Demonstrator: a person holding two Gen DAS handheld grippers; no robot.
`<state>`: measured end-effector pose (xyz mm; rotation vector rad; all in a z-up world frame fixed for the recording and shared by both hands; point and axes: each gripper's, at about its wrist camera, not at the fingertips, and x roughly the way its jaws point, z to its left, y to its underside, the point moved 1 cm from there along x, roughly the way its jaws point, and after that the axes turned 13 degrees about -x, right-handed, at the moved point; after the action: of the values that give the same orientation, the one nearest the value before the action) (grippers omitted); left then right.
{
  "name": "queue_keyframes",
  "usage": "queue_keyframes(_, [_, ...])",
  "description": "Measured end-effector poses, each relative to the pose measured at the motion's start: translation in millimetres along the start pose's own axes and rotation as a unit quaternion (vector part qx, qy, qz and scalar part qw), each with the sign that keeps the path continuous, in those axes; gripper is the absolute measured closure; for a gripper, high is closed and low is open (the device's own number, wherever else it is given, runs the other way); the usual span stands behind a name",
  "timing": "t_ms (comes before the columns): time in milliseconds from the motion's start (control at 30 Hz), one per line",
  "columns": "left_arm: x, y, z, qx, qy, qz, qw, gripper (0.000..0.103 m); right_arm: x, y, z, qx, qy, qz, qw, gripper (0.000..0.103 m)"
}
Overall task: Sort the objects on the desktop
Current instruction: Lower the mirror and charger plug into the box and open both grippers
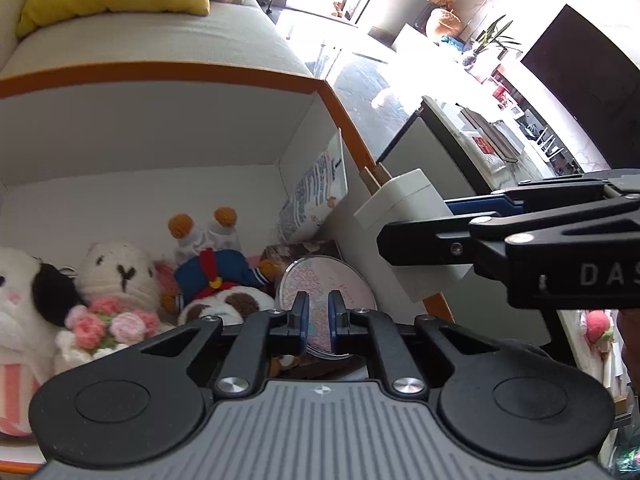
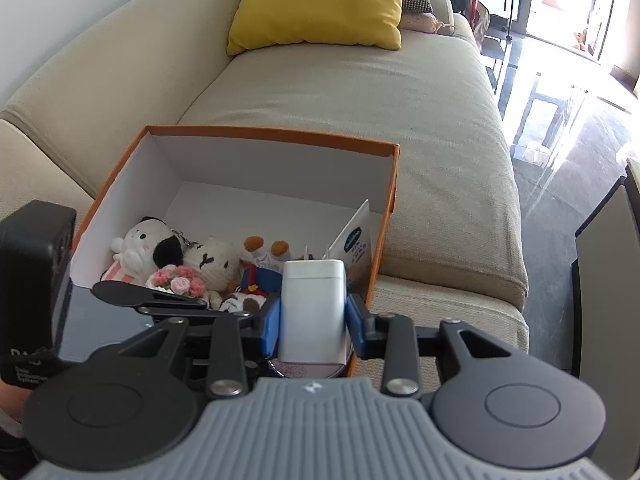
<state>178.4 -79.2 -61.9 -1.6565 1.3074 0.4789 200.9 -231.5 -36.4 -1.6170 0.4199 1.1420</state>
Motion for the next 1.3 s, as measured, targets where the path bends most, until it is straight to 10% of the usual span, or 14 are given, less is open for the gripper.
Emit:
queue_keyframes(300, [-3.8,1.2,20.0,0.026,-0.092,0.025,0.9951,0.096,26.0,-0.9,13.2,0.009,-0.010,0.029,0.999,0.066])
queue_keyframes(1300, [-79.4,16.1,17.3,-0.037,-0.040,-0.074,0.9958,0.096,51.5,-0.5,27.6,-0.020,0.050,0.081,0.995,0.068])
